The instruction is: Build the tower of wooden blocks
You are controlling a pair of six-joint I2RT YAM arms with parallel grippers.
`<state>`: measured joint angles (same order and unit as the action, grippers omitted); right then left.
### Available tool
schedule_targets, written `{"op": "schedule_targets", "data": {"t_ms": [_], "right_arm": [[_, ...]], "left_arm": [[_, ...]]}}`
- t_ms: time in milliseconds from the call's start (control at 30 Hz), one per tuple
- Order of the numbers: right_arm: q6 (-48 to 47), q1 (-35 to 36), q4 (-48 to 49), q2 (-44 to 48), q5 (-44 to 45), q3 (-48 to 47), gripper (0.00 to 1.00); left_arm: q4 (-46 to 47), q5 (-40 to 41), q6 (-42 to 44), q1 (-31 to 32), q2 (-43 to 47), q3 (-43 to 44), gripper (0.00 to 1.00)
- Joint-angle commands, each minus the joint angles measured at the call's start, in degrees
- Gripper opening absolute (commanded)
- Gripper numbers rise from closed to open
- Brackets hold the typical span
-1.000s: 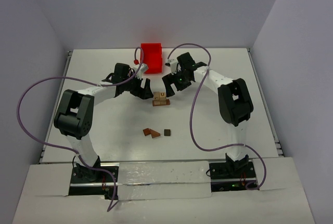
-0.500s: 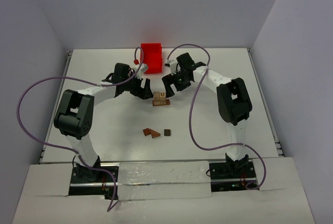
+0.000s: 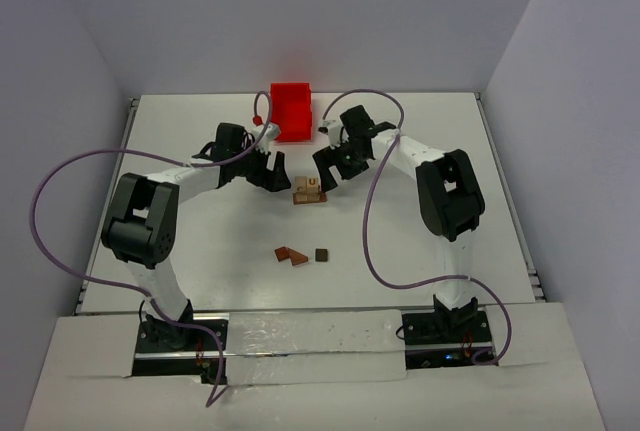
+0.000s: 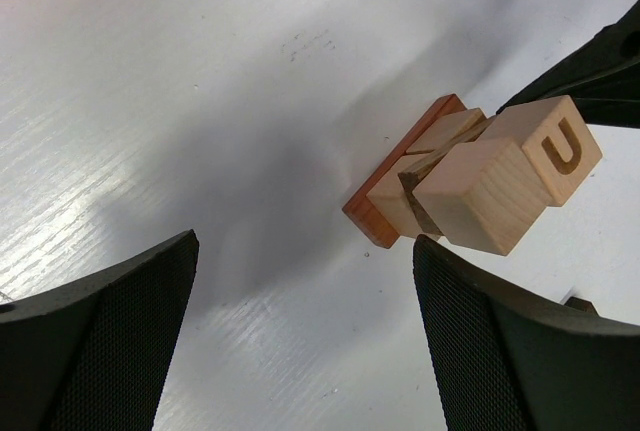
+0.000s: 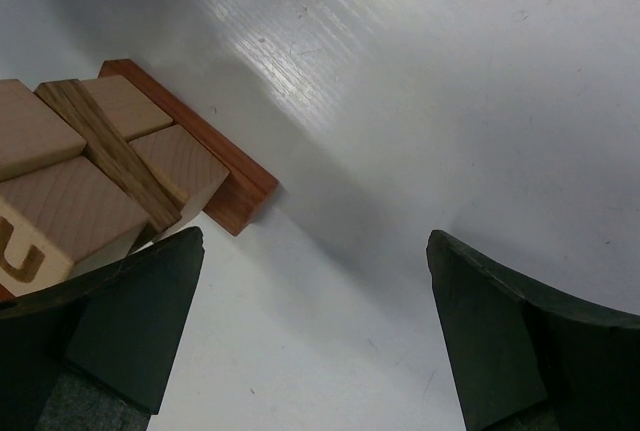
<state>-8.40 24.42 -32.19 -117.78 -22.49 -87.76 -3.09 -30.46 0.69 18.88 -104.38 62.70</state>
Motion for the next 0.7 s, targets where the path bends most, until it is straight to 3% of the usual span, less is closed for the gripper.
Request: {"op": "schedule_targets", "data": {"t_ms": [0,667], "right_arm": [[0.25,-0.45,0.41,3.57,-1.20,-0.10,1.00],[1.19,-0.60,0.46,2.82,-2.47,-1.18,1.00]], "left_arm": [[1.18,-0.47,0.37,-0.34,2.14,0.18,0.93],[1.68,-2.86,0.63,0.98,0.84,-0.47,0.92]]}}
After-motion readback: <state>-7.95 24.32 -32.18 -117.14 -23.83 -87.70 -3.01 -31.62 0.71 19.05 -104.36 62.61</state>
